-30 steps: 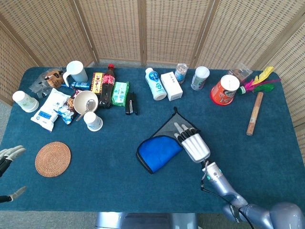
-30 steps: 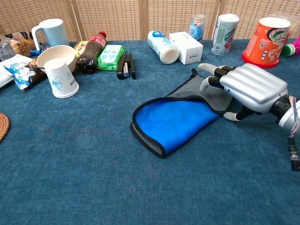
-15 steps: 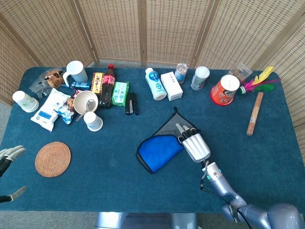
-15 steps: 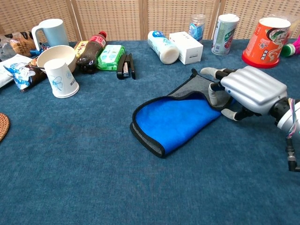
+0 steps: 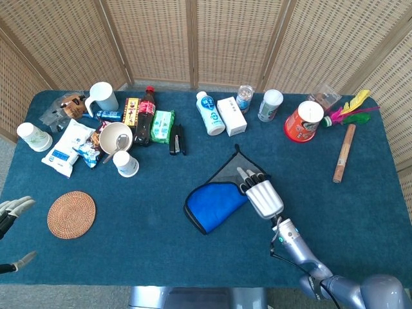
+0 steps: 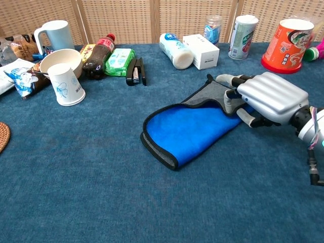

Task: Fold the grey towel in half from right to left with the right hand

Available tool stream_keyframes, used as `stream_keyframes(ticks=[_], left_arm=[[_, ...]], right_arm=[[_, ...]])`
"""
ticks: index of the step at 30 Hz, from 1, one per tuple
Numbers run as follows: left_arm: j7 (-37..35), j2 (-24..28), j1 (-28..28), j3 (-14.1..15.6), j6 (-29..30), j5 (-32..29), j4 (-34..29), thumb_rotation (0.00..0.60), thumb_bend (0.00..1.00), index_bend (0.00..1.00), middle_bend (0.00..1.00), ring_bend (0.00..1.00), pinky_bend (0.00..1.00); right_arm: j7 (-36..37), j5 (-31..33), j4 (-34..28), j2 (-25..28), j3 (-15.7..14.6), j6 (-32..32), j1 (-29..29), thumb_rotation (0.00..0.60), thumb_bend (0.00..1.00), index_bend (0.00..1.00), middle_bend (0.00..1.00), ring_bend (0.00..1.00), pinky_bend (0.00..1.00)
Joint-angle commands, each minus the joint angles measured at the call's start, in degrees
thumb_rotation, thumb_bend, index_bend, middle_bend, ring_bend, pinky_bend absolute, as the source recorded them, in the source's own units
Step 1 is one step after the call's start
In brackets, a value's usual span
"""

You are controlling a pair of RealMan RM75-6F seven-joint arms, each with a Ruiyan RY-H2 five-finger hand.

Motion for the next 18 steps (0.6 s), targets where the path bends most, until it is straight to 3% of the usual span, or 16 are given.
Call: stream_keyframes(ticks=[1,18], left_arm=[[0.0,0.0,0.0,0.0,0.0,0.0,0.0,0.600,0.31,0.05,0.00,0.00,0.05],[-0.5,0.1,0.1,0.0,0.3,0.0,0.3,0.600,0.31,0.05,0.00,0.00,0.05]], right_arm=[[0.0,-0.1,-0.3,0.0,0.0,0.0,0.0,0.600,0.56,0.50,0.12,0.22,0.38],[-3.4,2.0,-4.9,-0.2,3.8,-1.6,2.5,0.600,0.57,0.51,0.12,0.22,0.38]])
